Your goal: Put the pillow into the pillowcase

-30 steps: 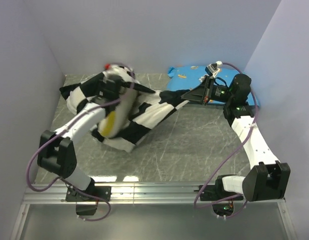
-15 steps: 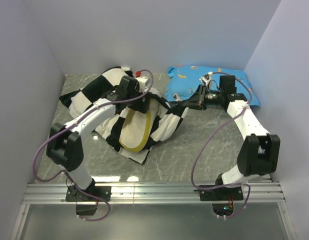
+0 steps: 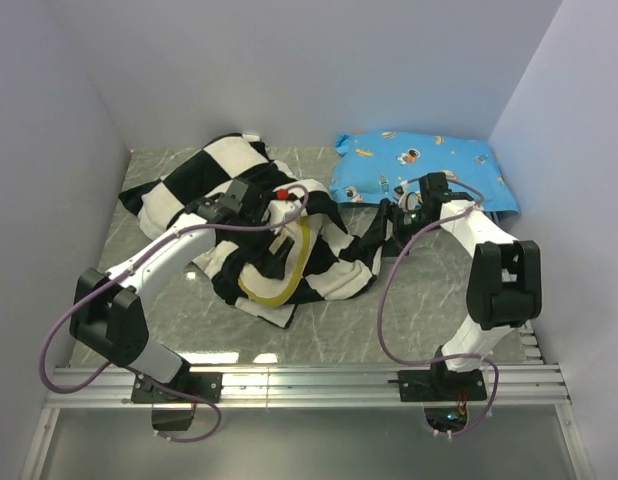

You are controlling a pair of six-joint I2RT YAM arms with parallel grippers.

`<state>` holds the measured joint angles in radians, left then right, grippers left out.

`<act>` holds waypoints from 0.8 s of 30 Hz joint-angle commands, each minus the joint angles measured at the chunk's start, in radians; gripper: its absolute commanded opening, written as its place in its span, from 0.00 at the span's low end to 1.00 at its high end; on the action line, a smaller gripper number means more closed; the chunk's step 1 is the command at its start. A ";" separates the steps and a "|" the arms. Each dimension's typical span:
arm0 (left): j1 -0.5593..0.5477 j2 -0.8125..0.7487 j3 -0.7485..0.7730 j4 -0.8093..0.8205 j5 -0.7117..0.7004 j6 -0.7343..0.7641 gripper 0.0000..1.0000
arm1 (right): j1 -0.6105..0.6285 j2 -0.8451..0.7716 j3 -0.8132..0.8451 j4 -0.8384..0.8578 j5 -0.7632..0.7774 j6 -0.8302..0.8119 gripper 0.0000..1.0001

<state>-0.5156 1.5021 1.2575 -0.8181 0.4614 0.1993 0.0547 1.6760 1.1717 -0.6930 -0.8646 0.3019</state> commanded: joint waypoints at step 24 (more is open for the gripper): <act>0.471 0.001 -0.096 0.384 -0.250 -0.650 0.00 | -0.029 -0.219 0.103 -0.094 0.256 -0.167 0.93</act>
<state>-0.0959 1.6348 1.1824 -0.5285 0.3195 -0.3367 0.0189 1.4982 1.3106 -0.7910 -0.6449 0.1394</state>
